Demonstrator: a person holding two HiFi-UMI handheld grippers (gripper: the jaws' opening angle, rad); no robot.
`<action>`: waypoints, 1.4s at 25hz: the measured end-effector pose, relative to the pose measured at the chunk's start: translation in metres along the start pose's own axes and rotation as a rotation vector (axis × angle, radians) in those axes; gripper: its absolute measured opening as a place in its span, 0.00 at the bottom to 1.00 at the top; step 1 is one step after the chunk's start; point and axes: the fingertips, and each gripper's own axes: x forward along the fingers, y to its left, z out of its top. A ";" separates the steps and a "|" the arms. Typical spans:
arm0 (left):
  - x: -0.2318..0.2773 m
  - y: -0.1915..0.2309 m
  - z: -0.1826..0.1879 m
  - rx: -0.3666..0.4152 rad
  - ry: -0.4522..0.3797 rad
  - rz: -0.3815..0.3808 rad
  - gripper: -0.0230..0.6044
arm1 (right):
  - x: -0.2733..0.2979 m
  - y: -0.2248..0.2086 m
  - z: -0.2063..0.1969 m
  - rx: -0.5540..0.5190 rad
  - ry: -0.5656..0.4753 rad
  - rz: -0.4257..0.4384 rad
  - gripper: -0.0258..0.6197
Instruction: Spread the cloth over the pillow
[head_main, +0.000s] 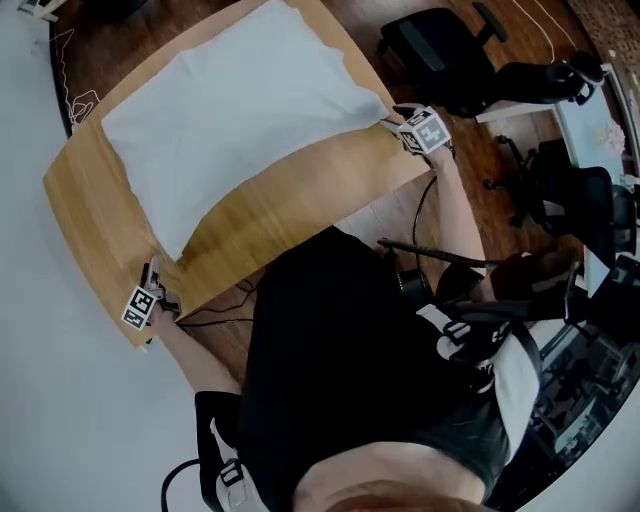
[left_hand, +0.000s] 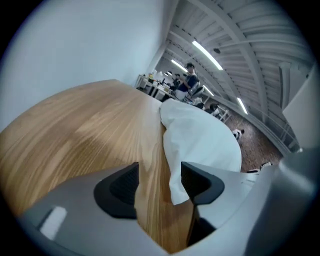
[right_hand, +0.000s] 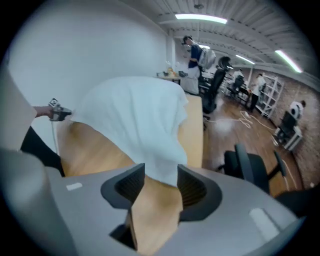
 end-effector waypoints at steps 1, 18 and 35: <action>-0.004 -0.008 0.007 -0.016 -0.045 -0.021 0.45 | -0.001 0.018 0.019 -0.043 -0.059 0.080 0.36; 0.100 -0.169 0.009 0.163 0.045 -0.254 0.27 | 0.075 -0.096 0.134 -0.447 -0.066 -0.057 0.30; 0.020 -0.117 0.051 0.150 -0.052 -0.370 0.26 | 0.043 -0.112 0.144 -0.325 -0.048 -0.307 0.29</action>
